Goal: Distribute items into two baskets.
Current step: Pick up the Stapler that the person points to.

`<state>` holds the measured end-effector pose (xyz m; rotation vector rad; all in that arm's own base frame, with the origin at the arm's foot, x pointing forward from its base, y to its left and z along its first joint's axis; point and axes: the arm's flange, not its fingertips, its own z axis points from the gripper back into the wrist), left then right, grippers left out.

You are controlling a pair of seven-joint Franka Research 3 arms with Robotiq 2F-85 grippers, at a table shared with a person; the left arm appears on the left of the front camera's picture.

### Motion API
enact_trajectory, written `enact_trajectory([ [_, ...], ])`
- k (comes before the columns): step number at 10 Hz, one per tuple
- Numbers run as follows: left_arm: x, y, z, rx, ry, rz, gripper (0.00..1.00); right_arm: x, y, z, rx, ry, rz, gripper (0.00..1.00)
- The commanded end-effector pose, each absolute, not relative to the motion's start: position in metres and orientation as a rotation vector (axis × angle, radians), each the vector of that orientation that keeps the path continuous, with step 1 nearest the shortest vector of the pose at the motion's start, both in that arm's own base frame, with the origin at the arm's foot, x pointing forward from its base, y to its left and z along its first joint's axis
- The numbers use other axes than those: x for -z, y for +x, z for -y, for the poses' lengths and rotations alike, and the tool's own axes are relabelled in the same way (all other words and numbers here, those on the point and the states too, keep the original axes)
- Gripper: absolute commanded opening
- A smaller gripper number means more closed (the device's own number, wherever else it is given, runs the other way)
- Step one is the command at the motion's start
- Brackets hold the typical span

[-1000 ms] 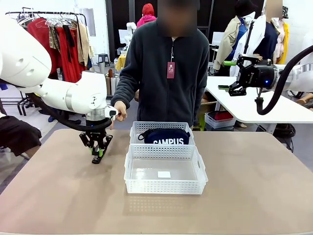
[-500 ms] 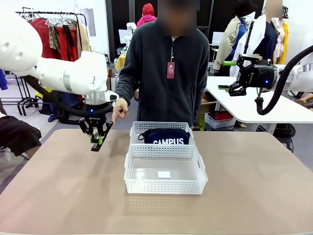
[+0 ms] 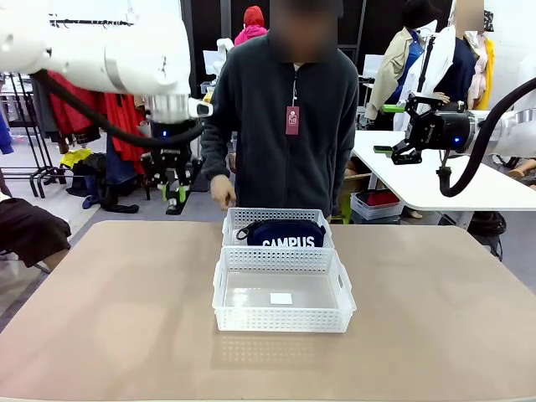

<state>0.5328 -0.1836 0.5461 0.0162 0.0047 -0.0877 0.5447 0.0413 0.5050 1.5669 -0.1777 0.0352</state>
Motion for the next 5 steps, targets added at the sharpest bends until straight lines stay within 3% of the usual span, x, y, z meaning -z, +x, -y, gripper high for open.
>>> enact_trajectory([
  [1, -0.574, 0.535, 0.188, 0.113, -0.028, -0.003, 0.00, -0.507, 0.544, -0.041, -0.037, 1.578, 0.175, 1.00],
  [5, -0.632, 0.526, 0.185, 0.060, 0.034, 0.092, 0.00, -0.507, 0.544, -0.041, -0.037, 1.578, 0.175, 1.00],
])
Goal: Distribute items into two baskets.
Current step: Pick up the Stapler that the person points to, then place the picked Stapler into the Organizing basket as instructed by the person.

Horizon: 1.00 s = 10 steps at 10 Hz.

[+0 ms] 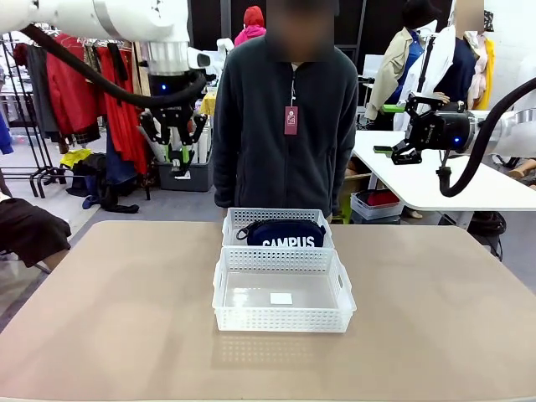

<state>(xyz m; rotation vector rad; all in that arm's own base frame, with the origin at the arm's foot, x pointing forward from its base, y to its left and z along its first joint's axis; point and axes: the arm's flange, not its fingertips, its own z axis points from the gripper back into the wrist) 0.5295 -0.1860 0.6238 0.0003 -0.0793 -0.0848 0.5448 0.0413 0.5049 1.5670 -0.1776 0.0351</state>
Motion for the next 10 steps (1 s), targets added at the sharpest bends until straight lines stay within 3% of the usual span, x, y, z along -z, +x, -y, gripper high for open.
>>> enact_trajectory([
  [1, -0.640, 0.524, 0.188, 0.044, 0.055, 0.121, 0.00, -0.507, 0.544, -0.041, -0.037, 1.578, 0.175, 1.00],
  [10, -0.635, 0.528, 0.185, 0.079, 0.017, 0.101, 0.00, -0.507, 0.544, -0.041, -0.037, 1.578, 0.175, 1.00],
])
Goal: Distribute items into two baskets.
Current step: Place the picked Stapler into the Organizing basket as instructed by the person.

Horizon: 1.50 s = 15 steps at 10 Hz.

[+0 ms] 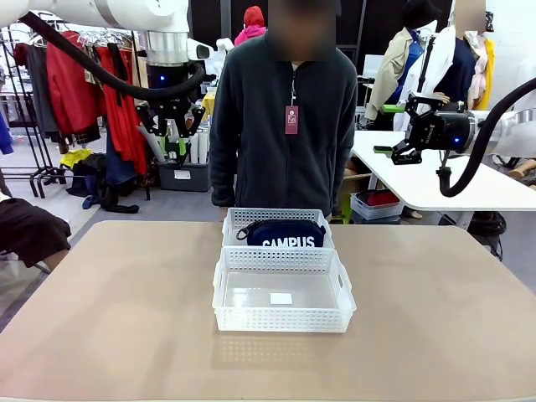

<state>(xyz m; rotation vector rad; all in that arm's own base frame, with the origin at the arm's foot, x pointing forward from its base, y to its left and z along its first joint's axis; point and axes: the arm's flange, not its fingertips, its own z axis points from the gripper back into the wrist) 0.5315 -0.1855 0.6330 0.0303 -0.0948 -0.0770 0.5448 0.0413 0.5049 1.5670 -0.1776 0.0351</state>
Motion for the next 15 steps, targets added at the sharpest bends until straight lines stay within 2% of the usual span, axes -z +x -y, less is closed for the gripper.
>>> enact_trajectory([
  [1, -0.6349, 0.5279, 0.1848, 0.079, 0.017, 0.101, 0.00, -0.5070, 0.5436, -0.0412, -0.037, 1.578, 0.175, 1.00],
  [15, -0.6349, 0.5279, 0.1848, 0.079, 0.017, 0.101, 0.00, -0.5070, 0.5436, -0.0412, -0.037, 1.578, 0.175, 1.00],
])
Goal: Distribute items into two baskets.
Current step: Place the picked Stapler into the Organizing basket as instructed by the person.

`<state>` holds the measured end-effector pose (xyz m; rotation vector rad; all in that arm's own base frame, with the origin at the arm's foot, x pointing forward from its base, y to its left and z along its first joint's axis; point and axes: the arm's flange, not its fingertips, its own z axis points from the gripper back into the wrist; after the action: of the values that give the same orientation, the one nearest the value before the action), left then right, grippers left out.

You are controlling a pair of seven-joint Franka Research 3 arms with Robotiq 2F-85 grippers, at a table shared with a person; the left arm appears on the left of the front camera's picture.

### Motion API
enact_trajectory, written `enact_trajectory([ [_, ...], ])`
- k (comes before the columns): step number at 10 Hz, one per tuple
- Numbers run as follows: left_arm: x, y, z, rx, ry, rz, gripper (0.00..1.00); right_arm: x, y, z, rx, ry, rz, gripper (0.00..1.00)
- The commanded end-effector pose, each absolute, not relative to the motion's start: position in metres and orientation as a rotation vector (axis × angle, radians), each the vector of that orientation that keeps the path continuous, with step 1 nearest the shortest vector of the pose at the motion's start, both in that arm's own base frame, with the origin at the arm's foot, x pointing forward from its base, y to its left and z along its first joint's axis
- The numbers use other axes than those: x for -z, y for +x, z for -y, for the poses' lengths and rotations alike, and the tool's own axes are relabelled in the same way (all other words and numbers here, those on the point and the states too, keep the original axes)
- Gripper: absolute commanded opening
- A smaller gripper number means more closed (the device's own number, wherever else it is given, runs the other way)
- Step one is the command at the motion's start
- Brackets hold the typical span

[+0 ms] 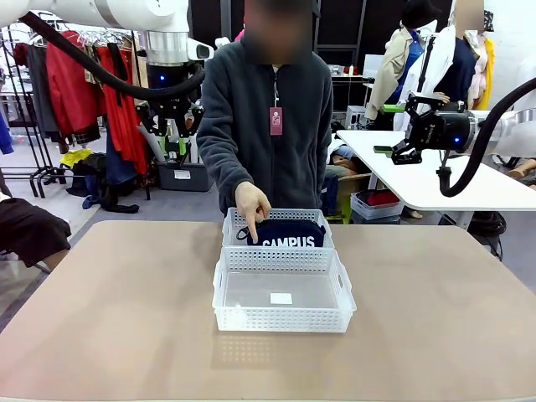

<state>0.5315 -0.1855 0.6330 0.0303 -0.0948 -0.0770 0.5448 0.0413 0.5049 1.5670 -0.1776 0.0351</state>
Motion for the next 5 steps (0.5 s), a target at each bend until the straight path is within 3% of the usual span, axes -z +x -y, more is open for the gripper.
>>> enact_trajectory([
  [1, -0.635, 0.528, 0.185, 0.079, 0.017, 0.101, 0.00, -0.507, 0.544, -0.041, -0.037, 1.578, 0.175, 1.00],
  [3, -0.632, 0.529, 0.194, 0.150, 0.023, 0.060, 0.00, -0.507, 0.544, -0.041, -0.037, 1.578, 0.175, 1.00],
  [5, -0.638, 0.513, 0.218, 0.431, 0.016, 0.021, 0.00, -0.507, 0.544, -0.041, -0.037, 1.578, 0.175, 1.00],
])
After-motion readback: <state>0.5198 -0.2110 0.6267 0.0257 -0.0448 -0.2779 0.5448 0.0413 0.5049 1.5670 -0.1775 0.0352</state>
